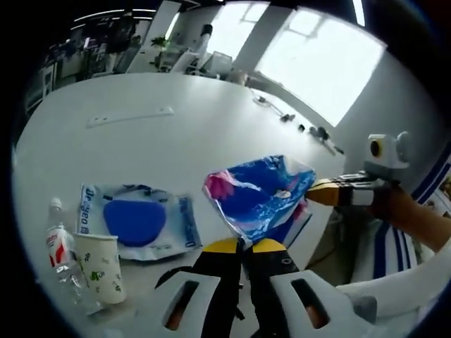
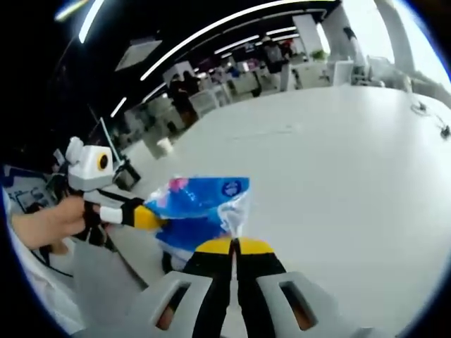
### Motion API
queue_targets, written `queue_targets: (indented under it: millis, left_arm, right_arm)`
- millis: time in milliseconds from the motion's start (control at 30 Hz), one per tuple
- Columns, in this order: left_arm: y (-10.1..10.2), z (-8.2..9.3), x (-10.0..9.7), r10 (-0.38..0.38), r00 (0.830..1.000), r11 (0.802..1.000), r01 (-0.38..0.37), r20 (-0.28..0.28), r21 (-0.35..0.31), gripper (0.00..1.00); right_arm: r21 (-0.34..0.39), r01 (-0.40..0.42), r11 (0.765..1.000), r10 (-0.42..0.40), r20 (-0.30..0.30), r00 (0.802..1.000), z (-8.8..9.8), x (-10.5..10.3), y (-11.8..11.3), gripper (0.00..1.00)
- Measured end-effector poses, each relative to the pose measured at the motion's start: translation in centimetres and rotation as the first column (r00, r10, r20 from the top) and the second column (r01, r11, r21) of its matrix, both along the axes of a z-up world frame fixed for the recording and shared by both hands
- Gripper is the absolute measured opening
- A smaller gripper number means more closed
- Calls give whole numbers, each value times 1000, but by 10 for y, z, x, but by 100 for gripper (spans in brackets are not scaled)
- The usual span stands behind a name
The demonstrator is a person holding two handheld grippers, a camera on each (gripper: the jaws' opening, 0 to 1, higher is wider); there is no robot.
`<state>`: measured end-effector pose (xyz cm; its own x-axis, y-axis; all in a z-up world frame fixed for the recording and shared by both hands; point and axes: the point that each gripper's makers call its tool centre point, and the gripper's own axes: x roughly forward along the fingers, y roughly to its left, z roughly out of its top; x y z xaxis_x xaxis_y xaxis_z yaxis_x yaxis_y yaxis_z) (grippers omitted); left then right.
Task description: Arrange the tabletop items into an orderly group along one side of the table until the central work area is clear of visible clutter.
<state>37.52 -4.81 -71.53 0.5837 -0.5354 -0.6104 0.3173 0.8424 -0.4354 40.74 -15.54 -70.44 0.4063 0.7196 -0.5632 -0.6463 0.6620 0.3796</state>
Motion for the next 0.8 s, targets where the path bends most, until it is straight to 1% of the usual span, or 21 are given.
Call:
queue_targets:
  millis: [333,633,800]
  left_arm:
    - [-11,0,11,-27,1000,999,27,4,21,0]
    - [-21,-5,17,-34,999,999,34,-4,11,0]
    - [-22,-5,23,-24,1000,1000,24,-5,4,0]
  right_arm:
    - [5,25,1000,-25,-2,1000,-1,10,-11,0]
    - [-5,32,999,-32,-9,999,-4,17,-22,0]
    - [-6,32,999,-32,-8,999,-4,22,-23,0]
